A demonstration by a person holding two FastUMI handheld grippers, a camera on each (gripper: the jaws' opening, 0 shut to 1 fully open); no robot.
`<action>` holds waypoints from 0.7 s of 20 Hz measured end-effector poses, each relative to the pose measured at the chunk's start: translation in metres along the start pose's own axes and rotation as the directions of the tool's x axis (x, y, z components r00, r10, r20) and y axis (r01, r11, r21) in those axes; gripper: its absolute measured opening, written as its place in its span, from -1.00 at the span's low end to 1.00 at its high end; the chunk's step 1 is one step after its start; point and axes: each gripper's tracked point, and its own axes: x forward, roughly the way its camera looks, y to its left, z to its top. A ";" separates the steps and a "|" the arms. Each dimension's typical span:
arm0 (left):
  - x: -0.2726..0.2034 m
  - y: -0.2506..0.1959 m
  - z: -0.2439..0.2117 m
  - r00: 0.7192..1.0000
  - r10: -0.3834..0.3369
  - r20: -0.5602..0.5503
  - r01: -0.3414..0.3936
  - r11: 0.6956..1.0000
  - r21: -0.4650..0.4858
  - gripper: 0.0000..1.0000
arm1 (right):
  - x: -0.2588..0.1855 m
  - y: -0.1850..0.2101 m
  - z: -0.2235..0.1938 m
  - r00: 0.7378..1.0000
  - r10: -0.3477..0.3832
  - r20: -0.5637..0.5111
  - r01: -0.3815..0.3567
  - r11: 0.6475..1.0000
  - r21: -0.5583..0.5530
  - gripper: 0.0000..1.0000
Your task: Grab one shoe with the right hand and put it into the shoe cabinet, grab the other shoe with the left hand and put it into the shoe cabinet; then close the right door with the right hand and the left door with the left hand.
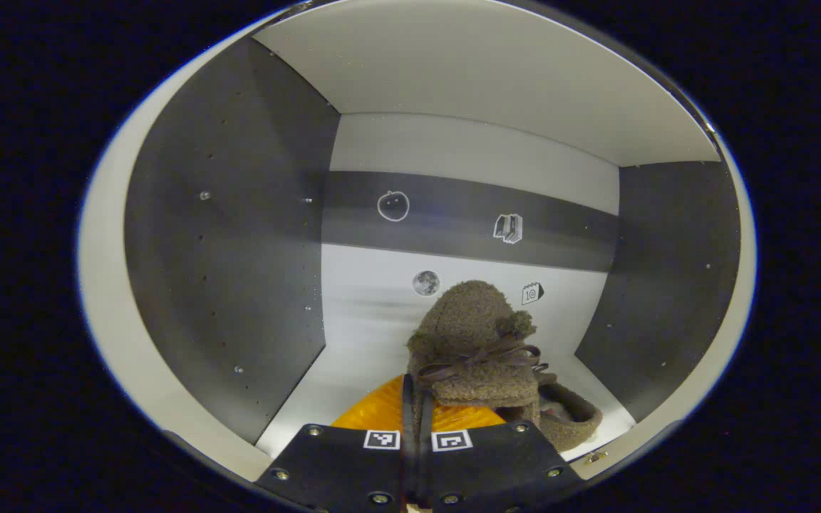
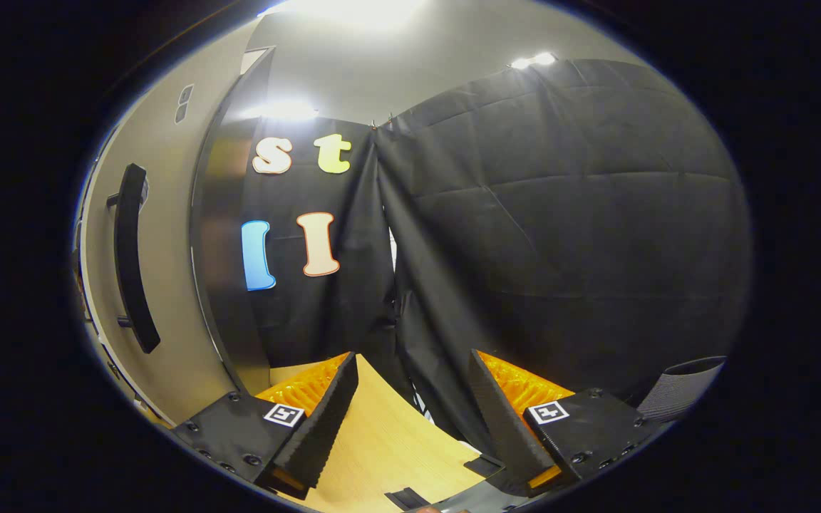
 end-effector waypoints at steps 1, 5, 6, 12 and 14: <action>0.009 0.000 -0.003 1.000 0.008 -0.013 -0.008 1.000 0.016 -0.98 | 0.000 -0.001 -0.002 1.000 -0.003 -0.005 0.003 1.000 0.005 0.96; 0.031 -0.005 -0.018 0.997 0.024 -0.079 -0.019 0.998 0.066 -0.97 | -0.005 -0.012 -0.009 0.999 -0.037 -0.017 0.037 0.999 -0.003 0.84; 0.034 -0.007 -0.019 0.997 0.018 -0.080 -0.012 0.997 0.072 -0.96 | -0.006 -0.014 -0.011 0.999 -0.045 -0.023 0.045 0.999 -0.001 0.84; 0.061 -0.005 -0.049 0.984 0.026 -0.176 -0.008 0.995 0.101 -0.65 | -0.010 -0.025 -0.019 0.996 -0.075 -0.045 0.076 0.997 0.019 0.84; 0.062 -0.004 -0.065 0.973 0.030 -0.230 -0.002 0.993 0.121 -0.31 | -0.009 -0.029 -0.025 0.995 -0.087 -0.048 0.088 0.996 0.023 0.84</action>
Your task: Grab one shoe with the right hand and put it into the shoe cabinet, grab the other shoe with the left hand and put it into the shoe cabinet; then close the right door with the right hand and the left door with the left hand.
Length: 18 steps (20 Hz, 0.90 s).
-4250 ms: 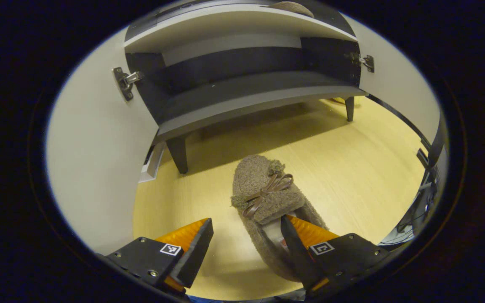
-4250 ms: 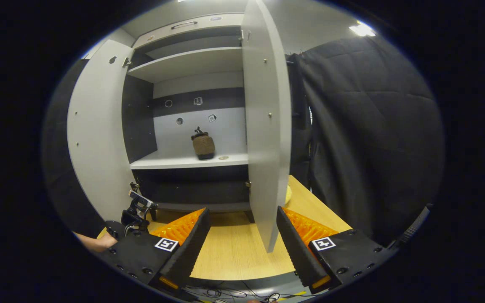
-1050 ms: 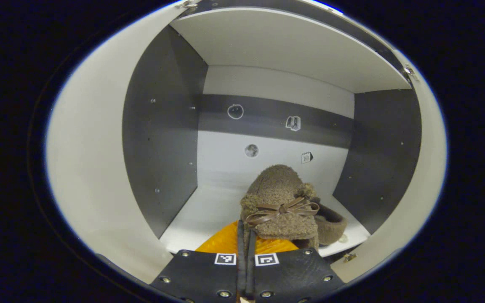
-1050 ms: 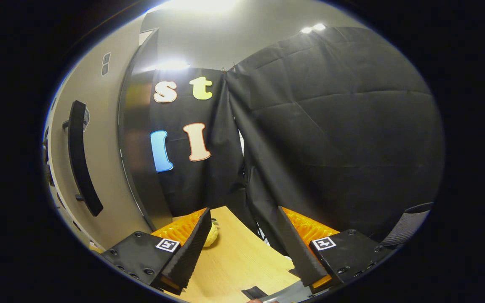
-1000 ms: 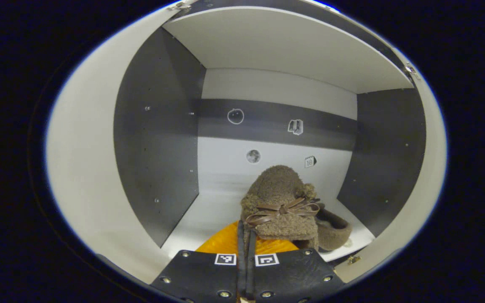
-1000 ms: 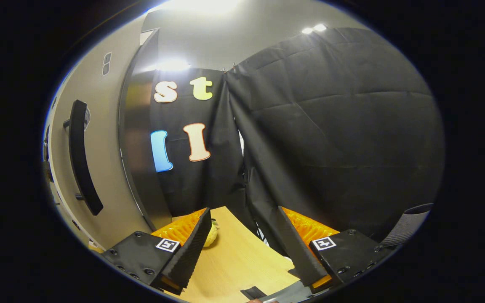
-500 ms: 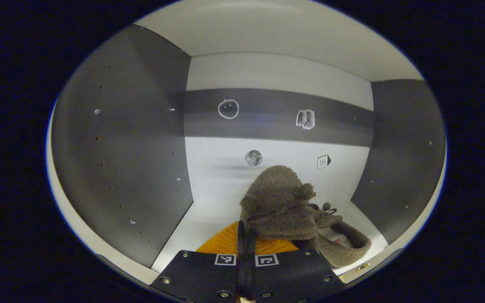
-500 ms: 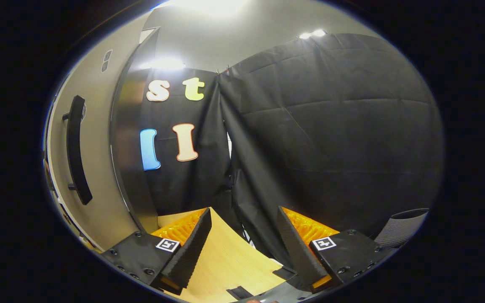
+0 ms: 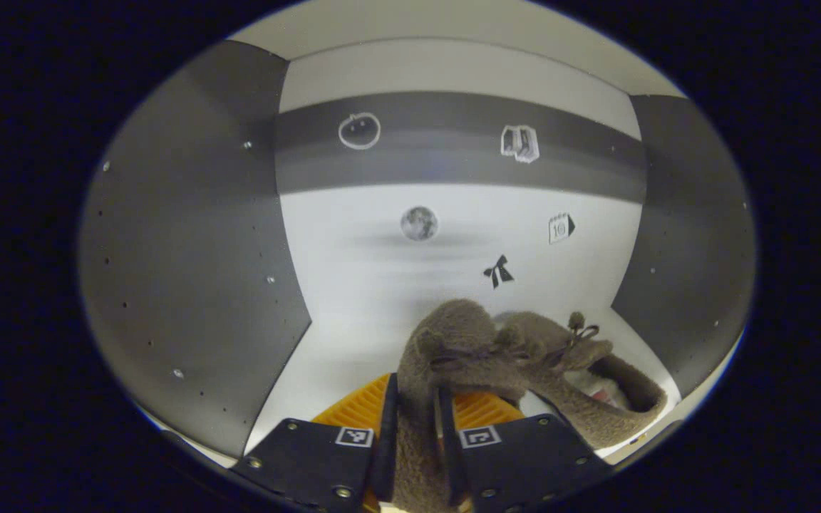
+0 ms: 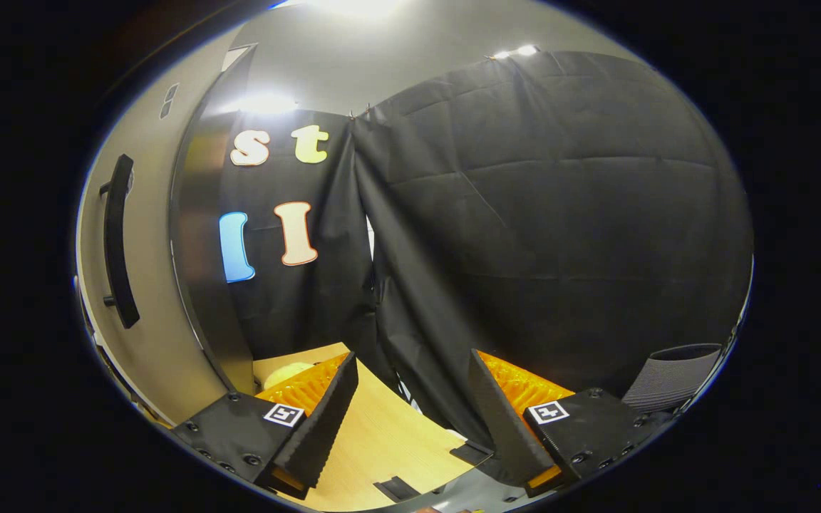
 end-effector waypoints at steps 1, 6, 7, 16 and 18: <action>0.000 0.003 0.001 1.000 0.018 0.003 -0.018 1.000 0.021 -0.11 | 0.001 -0.003 -0.003 1.000 -0.007 -0.005 0.007 1.000 -0.005 0.86; -0.033 0.008 0.006 0.999 0.015 0.047 -0.018 0.998 0.056 0.59 | 0.003 0.000 -0.008 1.000 0.003 -0.030 -0.002 1.000 0.008 0.96; -0.044 0.008 0.010 0.997 0.015 0.072 -0.018 0.999 0.046 0.59 | 0.003 0.002 -0.006 1.000 0.009 -0.028 -0.009 1.000 0.014 0.96; -0.172 -0.023 0.059 0.922 -0.039 0.386 0.012 0.997 0.073 0.98 | 0.019 0.051 0.029 0.987 0.161 0.011 -0.161 0.987 0.013 0.96; -0.201 -0.031 0.062 0.892 -0.066 0.447 0.048 0.998 0.050 0.98 | 0.020 0.063 0.045 0.978 0.207 0.033 -0.208 0.978 0.012 0.96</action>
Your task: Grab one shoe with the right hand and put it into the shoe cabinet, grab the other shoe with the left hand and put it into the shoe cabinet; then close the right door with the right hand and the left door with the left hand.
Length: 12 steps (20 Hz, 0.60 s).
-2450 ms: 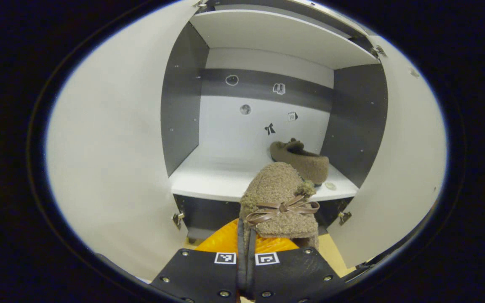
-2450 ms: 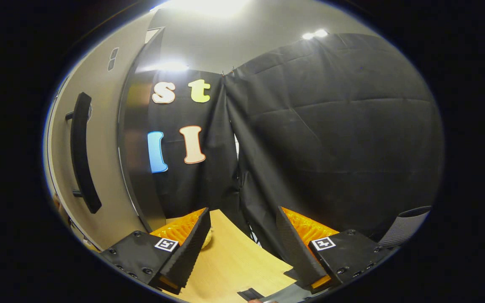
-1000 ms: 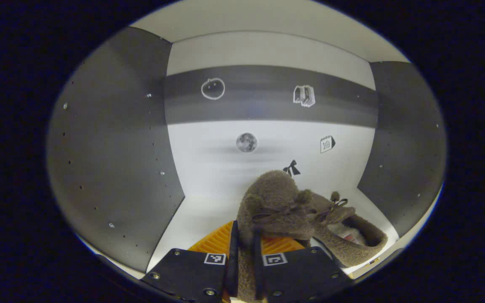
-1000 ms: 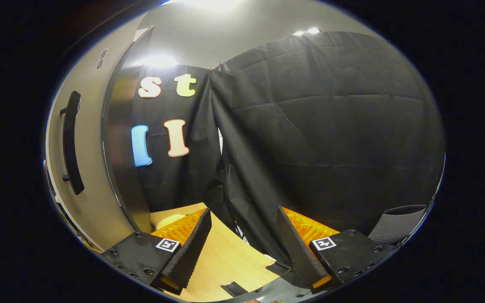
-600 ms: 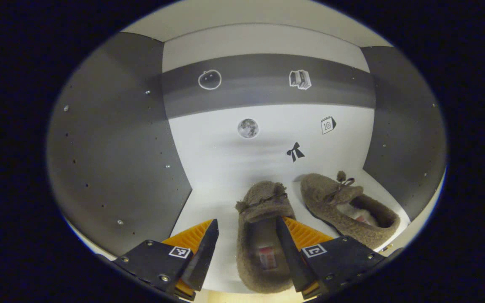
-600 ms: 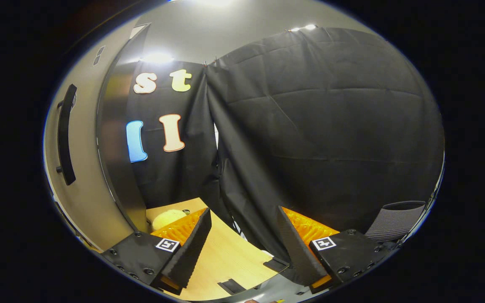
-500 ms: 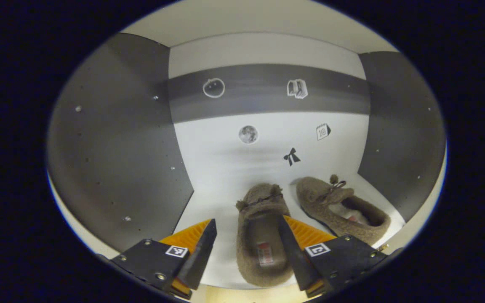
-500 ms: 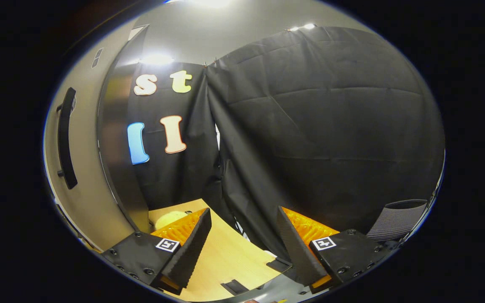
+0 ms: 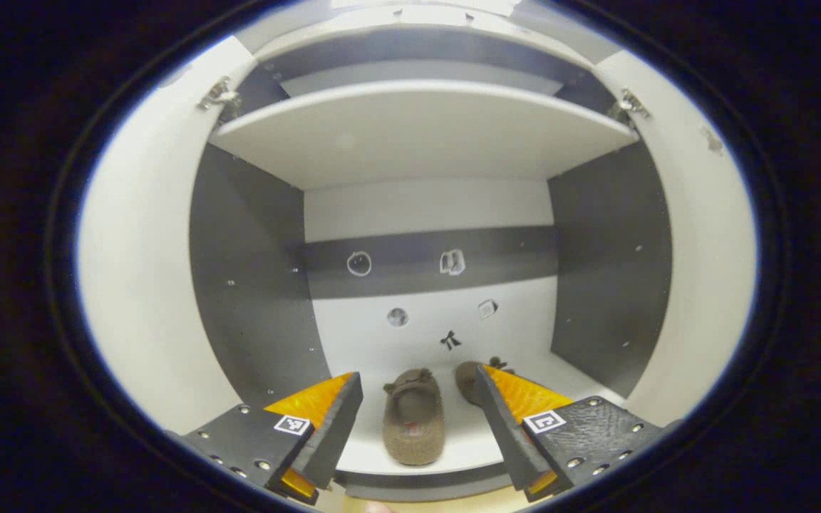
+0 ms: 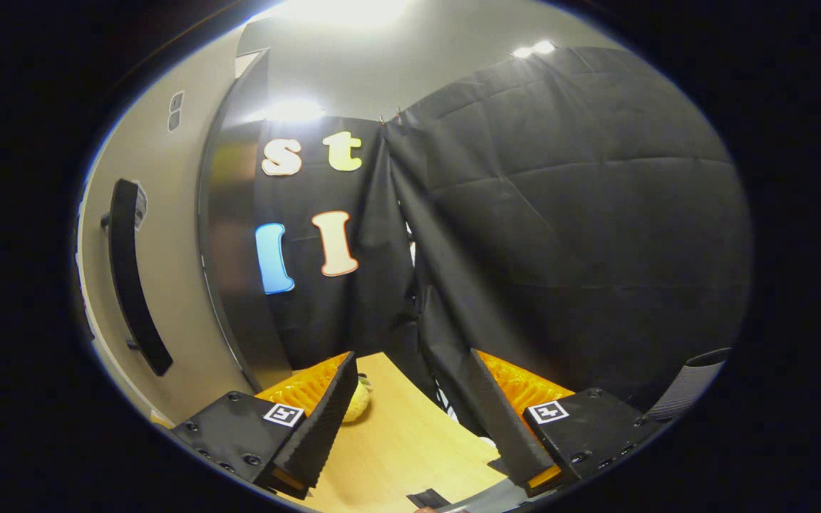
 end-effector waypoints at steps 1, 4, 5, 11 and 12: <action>-0.012 0.000 0.007 0.999 -0.013 0.039 0.014 1.000 -0.005 0.98 | 0.004 0.006 0.004 0.999 0.034 -0.005 -0.034 0.999 -0.007 0.86; -0.041 0.001 0.014 0.988 -0.022 0.154 0.013 0.998 0.057 0.97 | 0.009 0.013 0.026 0.994 0.107 -0.015 -0.106 0.993 0.041 0.96; -0.051 0.002 0.012 0.987 -0.014 0.158 0.003 0.998 0.067 0.97 | 0.009 0.012 0.034 0.993 0.121 -0.008 -0.120 0.990 0.069 0.96; -0.116 0.012 -0.015 0.990 0.048 0.130 -0.046 0.999 -0.013 0.97 | -0.004 0.018 0.061 0.985 0.165 0.043 -0.169 0.978 0.120 0.96; -0.124 0.013 -0.019 0.991 0.053 0.125 -0.050 0.998 -0.026 0.97 | -0.007 0.021 0.064 0.983 0.175 0.047 -0.179 0.977 0.112 0.84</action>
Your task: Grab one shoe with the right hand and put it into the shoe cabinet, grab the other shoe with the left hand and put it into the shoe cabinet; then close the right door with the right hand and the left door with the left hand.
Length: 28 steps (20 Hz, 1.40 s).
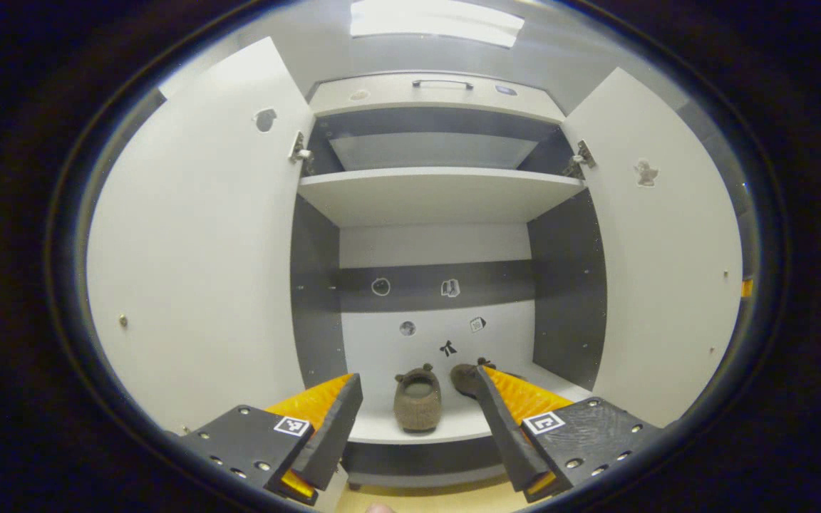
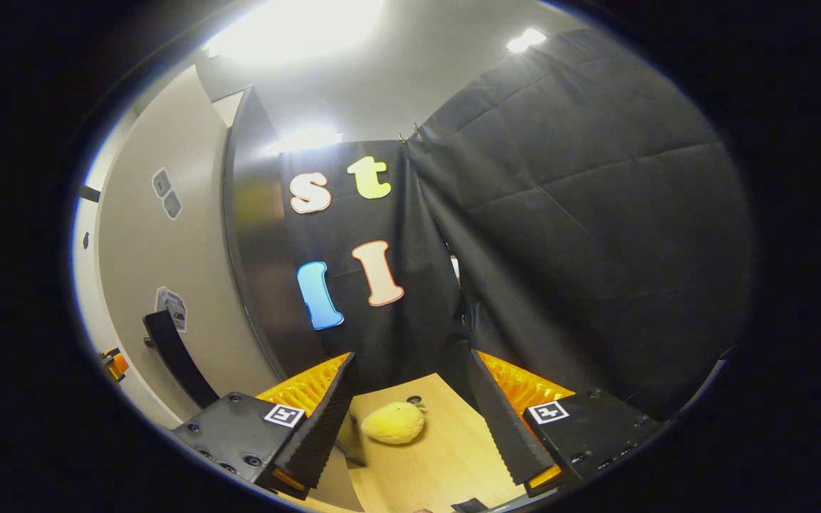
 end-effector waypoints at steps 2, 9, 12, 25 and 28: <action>-0.012 0.001 -0.010 1.000 -0.003 -0.023 0.002 1.000 -0.029 0.99 | 0.000 0.015 0.005 0.999 0.033 -0.002 -0.033 0.999 -0.014 0.96; -0.045 0.014 -0.041 0.996 -0.008 -0.090 0.001 0.998 -0.070 0.97 | -0.011 0.067 0.009 0.990 0.139 0.012 -0.139 0.989 -0.047 0.96; -0.066 0.019 -0.049 0.995 -0.022 -0.098 0.014 0.996 -0.085 0.84 | -0.017 0.069 0.012 0.991 0.129 0.037 -0.127 0.990 -0.056 0.96; -0.138 0.054 -0.087 0.986 -0.020 -0.163 0.000 0.992 -0.124 0.97 | -0.031 0.092 0.000 0.995 0.090 0.032 -0.090 0.996 -0.010 0.94; -0.149 0.056 -0.096 0.983 -0.021 -0.184 0.001 0.994 -0.110 0.84 | -0.035 0.099 0.001 0.996 0.080 0.048 -0.076 0.994 -0.072 0.94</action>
